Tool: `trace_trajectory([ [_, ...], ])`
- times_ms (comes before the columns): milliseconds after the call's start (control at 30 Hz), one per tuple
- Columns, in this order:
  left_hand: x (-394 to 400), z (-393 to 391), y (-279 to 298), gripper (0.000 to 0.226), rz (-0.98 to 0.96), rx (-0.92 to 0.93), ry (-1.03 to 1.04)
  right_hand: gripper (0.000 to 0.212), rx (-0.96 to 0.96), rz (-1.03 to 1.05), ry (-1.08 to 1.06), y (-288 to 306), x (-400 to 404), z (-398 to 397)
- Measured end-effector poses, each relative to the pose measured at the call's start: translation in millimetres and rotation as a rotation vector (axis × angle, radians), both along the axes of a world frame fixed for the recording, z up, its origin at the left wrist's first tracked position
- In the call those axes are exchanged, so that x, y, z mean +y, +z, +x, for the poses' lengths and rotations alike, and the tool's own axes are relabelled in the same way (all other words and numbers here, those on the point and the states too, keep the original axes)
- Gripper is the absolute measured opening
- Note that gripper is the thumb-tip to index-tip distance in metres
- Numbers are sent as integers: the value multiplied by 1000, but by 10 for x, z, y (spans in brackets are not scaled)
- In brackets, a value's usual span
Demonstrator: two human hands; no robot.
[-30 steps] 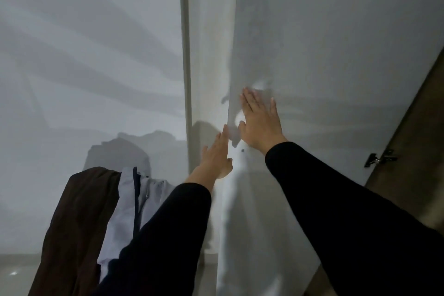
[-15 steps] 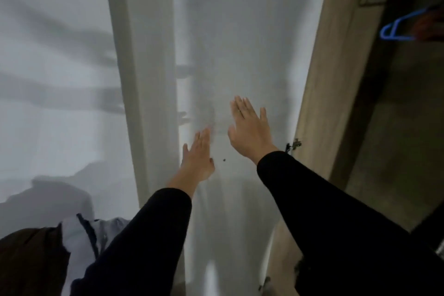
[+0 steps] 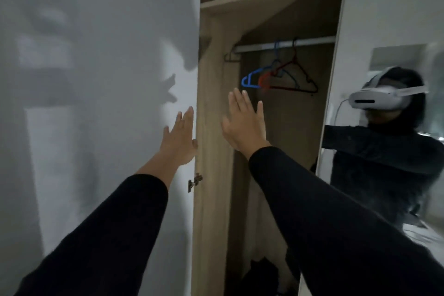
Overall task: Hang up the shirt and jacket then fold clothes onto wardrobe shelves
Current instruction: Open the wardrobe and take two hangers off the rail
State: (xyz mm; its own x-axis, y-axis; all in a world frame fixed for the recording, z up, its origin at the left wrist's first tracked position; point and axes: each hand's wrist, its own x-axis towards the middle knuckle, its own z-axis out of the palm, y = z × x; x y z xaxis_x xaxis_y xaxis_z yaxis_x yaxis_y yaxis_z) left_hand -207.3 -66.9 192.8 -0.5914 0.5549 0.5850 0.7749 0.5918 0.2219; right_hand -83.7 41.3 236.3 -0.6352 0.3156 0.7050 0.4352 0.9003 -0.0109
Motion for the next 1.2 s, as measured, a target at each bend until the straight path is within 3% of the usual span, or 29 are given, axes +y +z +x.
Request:
trace_trajectory([
  [300,935,-233,650,73,93,91,-98,61,110,-12,-33,497,742,-235],
  [733,1815,-823,1112,67,218,10,-286,55,153,-32,-73,823,1374,-944],
  [1000,2349,-1112,1432,57,255,-131,-326,43,223,-40,-227,997,1634,-1196],
  [1200,2598,-1188,1441,36,210,-70,-412,42,268,-79,-293,984,1877,-1339],
])
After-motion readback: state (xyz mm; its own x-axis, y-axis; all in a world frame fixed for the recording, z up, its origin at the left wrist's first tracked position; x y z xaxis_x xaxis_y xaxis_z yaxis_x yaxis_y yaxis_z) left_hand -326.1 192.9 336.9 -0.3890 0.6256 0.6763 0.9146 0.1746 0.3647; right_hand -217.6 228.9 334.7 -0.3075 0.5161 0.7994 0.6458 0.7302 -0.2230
